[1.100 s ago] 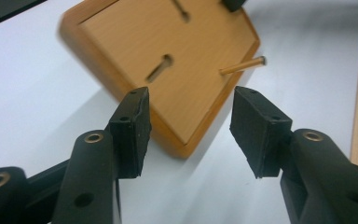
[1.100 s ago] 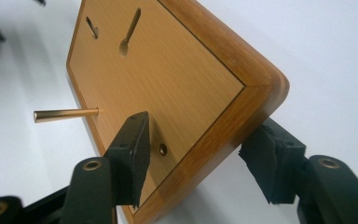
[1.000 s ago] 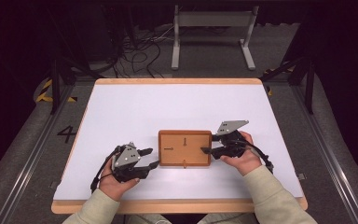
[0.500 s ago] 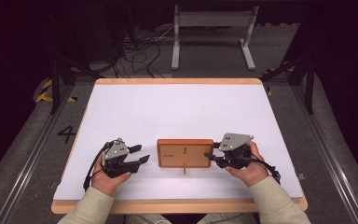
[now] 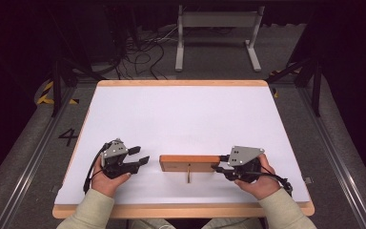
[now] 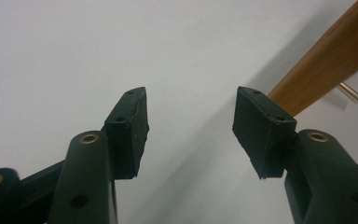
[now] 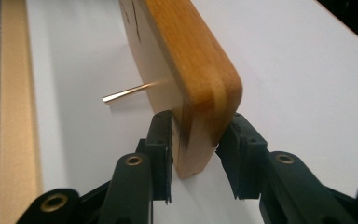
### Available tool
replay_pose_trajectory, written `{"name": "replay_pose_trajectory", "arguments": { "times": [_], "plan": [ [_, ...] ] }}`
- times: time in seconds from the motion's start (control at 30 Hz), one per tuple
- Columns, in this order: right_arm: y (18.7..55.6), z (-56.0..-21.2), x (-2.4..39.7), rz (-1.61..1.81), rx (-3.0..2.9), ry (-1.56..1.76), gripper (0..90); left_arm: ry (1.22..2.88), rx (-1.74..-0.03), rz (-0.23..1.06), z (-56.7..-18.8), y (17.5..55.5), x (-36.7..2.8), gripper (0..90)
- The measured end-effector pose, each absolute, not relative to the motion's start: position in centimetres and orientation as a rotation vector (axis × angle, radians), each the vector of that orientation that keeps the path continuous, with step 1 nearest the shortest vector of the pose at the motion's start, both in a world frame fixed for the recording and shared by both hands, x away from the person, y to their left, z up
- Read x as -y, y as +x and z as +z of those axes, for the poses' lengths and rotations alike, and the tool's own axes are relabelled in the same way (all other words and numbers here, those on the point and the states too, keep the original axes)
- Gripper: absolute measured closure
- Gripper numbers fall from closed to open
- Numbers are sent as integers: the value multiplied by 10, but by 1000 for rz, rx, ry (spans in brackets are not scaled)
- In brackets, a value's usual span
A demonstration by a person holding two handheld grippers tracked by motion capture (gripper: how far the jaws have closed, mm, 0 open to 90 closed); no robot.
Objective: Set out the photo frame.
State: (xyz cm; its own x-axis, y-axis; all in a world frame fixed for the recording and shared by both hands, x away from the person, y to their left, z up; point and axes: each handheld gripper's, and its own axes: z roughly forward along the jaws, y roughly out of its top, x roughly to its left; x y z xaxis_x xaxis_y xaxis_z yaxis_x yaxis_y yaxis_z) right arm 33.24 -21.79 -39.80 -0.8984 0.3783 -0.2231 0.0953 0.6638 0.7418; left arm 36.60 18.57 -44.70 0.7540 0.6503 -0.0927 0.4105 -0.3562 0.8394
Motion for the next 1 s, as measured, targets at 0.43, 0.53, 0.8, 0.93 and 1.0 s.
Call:
{"name": "replay_pose_trajectory", "arguments": {
  "times": [0.43, 0.53, 0.8, 0.93, 1.0],
  "plan": [
    [321, -401, 219, 1067, -2577, 371, 604, 1991, -816, 320, -448, 371, -187, 451],
    [320, -401, 222, 1069, -2602, 416, 582, 1989, -817, 318, -447, 371, -187, 449],
    [323, -405, 229, 954, -2691, 486, 775, 1985, -817, 319, -448, 372, -188, 444],
    [322, -407, 229, 925, -2737, 474, 844, 1991, -817, 322, -448, 372, -189, 440],
    [322, -408, 227, 918, -2755, 456, 873, 1989, -823, 324, -448, 372, -190, 434]
  ]
}}
